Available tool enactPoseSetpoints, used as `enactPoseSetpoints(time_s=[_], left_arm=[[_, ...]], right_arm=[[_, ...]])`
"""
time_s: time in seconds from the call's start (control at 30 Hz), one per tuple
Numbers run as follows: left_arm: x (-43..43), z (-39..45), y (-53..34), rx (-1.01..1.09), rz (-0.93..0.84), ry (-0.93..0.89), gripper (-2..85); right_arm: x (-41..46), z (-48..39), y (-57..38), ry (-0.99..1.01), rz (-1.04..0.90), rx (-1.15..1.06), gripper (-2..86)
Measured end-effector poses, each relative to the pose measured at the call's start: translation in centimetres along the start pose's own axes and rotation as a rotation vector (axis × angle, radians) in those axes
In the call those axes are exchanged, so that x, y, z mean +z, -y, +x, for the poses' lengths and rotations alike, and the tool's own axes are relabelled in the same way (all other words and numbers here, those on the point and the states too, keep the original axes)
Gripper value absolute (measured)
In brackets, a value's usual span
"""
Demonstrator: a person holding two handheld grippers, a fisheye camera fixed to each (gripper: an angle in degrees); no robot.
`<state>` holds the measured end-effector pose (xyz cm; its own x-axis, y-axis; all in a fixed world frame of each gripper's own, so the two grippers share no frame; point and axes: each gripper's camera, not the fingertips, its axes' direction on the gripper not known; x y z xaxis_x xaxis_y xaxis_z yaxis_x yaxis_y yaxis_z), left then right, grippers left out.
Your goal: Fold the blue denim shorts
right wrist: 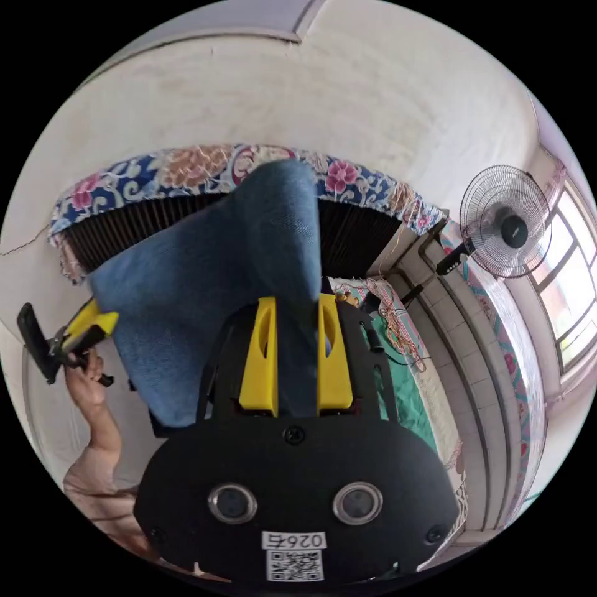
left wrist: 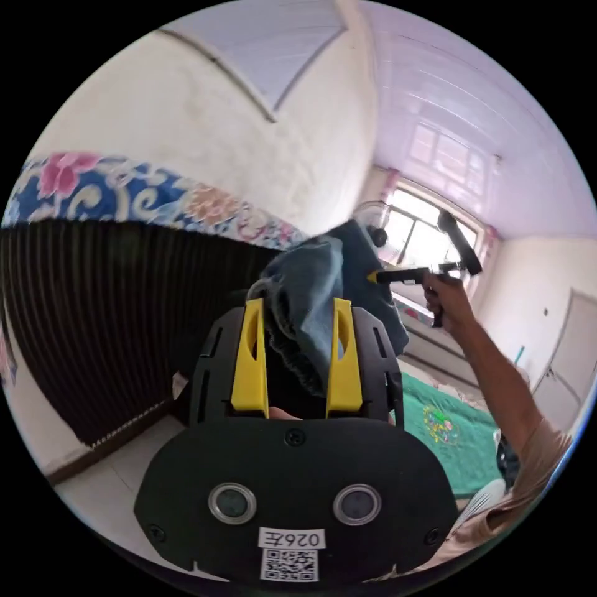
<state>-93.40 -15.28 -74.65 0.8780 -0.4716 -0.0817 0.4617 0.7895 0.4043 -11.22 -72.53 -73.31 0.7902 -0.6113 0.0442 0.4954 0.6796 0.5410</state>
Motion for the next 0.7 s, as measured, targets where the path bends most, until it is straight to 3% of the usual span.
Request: enactPoseSetpoints(time_s=[0.03,0.1,0.17,0.27,0.33,0.43,0.47,0.53,0.7], left_arm=[[-1.1,-0.7,-0.2,-0.010,0.034,-0.007,11.5],[-6.3,-0.3,-2.1,0.036,0.289,-0.067,3.4],[-8.7,2.8,-2.7,0.154,0.416,-0.005,-0.1],[-8.1,8.6,-1.8,0.345,0.478,0.110,-0.8],[-5.5,10.8,-0.5,0.445,0.441,0.117,-0.9],[2.5,13.3,1.9,0.650,0.135,0.218,-1.0],[6.5,13.9,2.0,0.746,-0.043,0.306,-1.0],[7.7,14.5,0.7,0.816,0.048,0.361,-0.9],[6.4,17.4,1.0,0.729,0.113,0.478,-0.8]], right_arm=[[0.7,-0.3,-0.3,-0.014,0.015,0.008,3.4],[1.5,-1.5,-2.7,-0.035,0.106,-0.032,0.0],[1.6,-2.0,-4.5,-0.113,0.135,-0.063,-0.5],[1.8,-1.2,-7.0,-0.264,0.180,-0.038,-0.9],[2.3,-0.2,-8.4,-0.289,0.205,0.001,-1.0],[5.0,1.6,-10.1,-0.134,0.104,0.024,-1.0],[5.0,2.4,-11.3,-0.120,0.138,0.072,-1.0],[4.4,3.7,-12.9,-0.093,0.154,0.124,-1.0],[-1.9,9.4,-21.2,0.046,0.211,0.238,-1.0]])
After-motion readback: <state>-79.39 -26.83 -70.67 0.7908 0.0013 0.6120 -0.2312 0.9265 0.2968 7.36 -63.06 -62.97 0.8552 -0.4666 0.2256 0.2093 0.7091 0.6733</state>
